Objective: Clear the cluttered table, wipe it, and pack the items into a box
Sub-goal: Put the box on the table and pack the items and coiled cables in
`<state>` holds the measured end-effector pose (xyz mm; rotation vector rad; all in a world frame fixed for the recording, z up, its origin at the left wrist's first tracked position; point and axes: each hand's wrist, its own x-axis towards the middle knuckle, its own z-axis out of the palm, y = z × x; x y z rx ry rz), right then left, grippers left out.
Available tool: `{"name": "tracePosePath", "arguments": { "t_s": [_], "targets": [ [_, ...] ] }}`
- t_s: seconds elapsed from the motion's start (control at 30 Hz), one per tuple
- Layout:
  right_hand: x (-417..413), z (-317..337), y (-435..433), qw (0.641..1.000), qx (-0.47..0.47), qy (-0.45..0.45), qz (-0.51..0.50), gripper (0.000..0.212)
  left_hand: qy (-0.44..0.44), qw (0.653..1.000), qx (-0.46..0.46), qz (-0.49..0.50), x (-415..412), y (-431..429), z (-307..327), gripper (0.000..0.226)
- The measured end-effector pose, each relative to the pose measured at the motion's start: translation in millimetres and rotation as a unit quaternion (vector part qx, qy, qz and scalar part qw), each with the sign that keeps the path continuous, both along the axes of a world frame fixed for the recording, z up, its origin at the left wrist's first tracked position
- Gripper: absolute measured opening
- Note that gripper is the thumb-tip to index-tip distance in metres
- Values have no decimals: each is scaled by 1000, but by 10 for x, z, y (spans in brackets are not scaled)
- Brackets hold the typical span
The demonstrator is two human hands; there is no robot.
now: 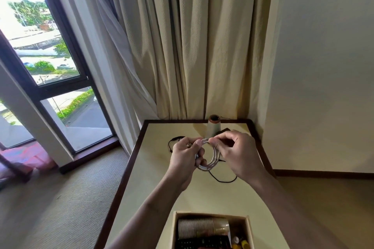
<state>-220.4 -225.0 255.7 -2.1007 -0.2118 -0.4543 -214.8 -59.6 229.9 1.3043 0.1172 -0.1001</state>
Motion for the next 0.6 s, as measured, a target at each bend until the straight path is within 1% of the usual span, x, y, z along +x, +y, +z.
{"name": "tracePosePath", "arguments": {
  "t_s": [0.07,0.13,0.23,0.3,0.33,0.4,0.5,0.53,0.6],
  "targets": [
    [-35,31,19,996,47,67,35,13,15,1000,-11,16,7,-10,-20,18],
    [-63,48,28,988,78,110,69,20,24,999,-18,19,13,-11,-28,19],
    [-86,46,49,984,92,126,84,35,28,999,-25,9,3,-10,-20,21],
    [-103,31,69,990,70,104,69,45,28,999,-38,-10,-19,-16,3,22],
    [-112,5,69,994,52,83,56,46,27,999,-39,-21,-34,-22,27,22],
    [-137,-50,65,999,3,35,23,39,20,999,-29,-41,-58,-22,83,21],
    [-145,-143,58,996,-80,-37,-26,27,14,998,-10,-67,-79,7,166,21],
    [-139,-160,52,994,-81,-55,-44,25,14,997,-11,-80,-85,19,191,21],
    [-140,-175,44,997,-23,-53,-57,30,16,993,-25,-113,-96,44,245,23]
  ]
}}
